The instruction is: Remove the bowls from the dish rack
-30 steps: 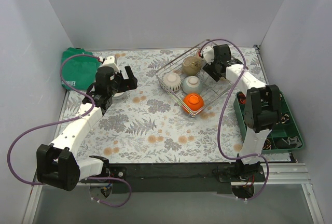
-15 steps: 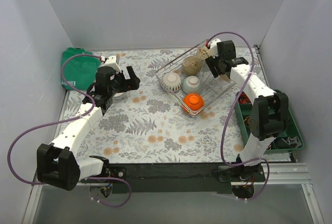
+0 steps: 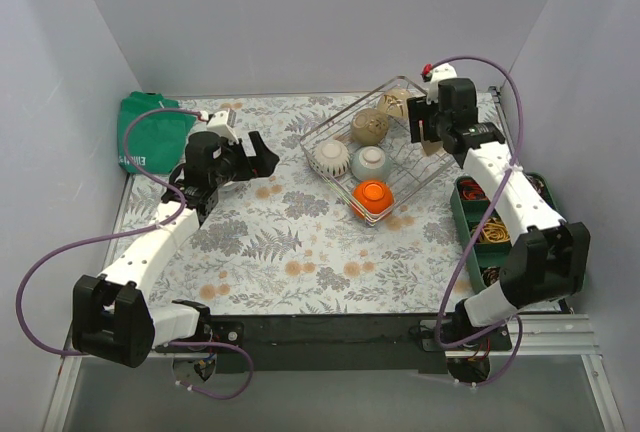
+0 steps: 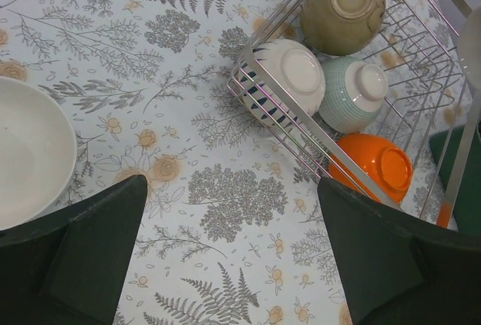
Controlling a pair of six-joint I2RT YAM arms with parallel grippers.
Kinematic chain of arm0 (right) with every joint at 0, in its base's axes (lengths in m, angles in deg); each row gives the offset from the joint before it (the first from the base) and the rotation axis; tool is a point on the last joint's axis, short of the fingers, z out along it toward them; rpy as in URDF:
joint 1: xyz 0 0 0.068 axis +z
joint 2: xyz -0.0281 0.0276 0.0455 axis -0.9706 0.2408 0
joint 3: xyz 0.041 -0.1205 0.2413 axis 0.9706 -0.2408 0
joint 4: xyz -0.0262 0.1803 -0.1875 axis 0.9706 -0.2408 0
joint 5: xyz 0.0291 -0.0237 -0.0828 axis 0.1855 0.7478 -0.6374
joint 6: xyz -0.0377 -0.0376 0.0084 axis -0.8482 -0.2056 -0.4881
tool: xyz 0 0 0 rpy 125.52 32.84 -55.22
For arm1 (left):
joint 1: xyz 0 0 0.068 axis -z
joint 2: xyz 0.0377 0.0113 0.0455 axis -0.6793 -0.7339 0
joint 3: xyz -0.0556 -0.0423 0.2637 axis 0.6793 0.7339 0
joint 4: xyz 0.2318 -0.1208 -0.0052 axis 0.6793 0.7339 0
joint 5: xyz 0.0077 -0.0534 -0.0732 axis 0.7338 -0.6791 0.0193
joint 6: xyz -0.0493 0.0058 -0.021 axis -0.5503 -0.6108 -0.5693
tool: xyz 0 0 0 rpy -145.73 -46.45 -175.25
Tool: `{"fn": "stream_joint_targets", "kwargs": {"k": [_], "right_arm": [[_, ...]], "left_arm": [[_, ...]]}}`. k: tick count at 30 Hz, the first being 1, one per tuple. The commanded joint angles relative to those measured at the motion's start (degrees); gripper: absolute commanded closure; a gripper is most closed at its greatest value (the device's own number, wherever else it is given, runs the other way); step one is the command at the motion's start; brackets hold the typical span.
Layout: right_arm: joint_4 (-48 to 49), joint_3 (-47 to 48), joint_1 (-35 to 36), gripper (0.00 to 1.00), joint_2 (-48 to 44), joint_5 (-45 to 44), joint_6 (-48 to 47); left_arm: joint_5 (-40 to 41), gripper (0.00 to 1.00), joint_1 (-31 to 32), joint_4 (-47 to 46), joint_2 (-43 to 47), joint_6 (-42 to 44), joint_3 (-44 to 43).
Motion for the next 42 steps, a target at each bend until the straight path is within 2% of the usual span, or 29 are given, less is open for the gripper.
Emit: {"fn": "stream_joint_targets", "kwargs": {"k": [1, 4, 9, 14, 18, 27, 32, 38, 42], "right_arm": [[9.23, -3.34, 0.18, 0.73, -7.31, 5.86, 8.82], [13.00, -7.29, 0.18, 0.75, -10.74, 14.80, 12.95], [19.42, -14.67, 0.35, 0.75, -16.19, 22.48, 22.01], [28.02, -21.18, 0.61, 0.75, -19.53, 31.78, 30.00], [34.01, -27.15, 1.40, 0.75, -22.69, 33.82, 37.21], [43.77, -35.68, 2.02, 0.74, -25.86, 37.95, 49.96], [50.54, -38.32, 2.46, 0.74, -25.87, 42.17, 56.02], [56.86, -42.19, 3.34, 0.75, -26.13, 44.19, 59.98], [60.47, -44.48, 3.69, 0.75, -26.13, 45.07, 62.70]], "left_arm": [[-4.19, 0.02, 0.33, -3.60, 1.75, -0.39, 1.08], [-4.19, 0.02, 1.30, -4.74, 2.10, -0.22, 1.96], [-3.66, 0.02, 5.33, -7.37, 2.11, 0.32, 2.93], [-6.21, 0.02, 8.41, -12.20, 2.54, -6.18, 3.89], [-5.08, 0.02, 13.76, -17.66, 2.19, -9.88, 5.74], [3.10, 0.03, 23.26, -26.19, -4.04, -10.06, 5.56], [5.12, 0.11, 25.03, -31.11, -7.29, -11.55, 6.27], [6.35, 0.18, 25.38, -33.13, -10.72, -14.63, 5.57], [5.83, 0.25, 25.38, -34.28, -12.66, -16.21, 5.74]]}}
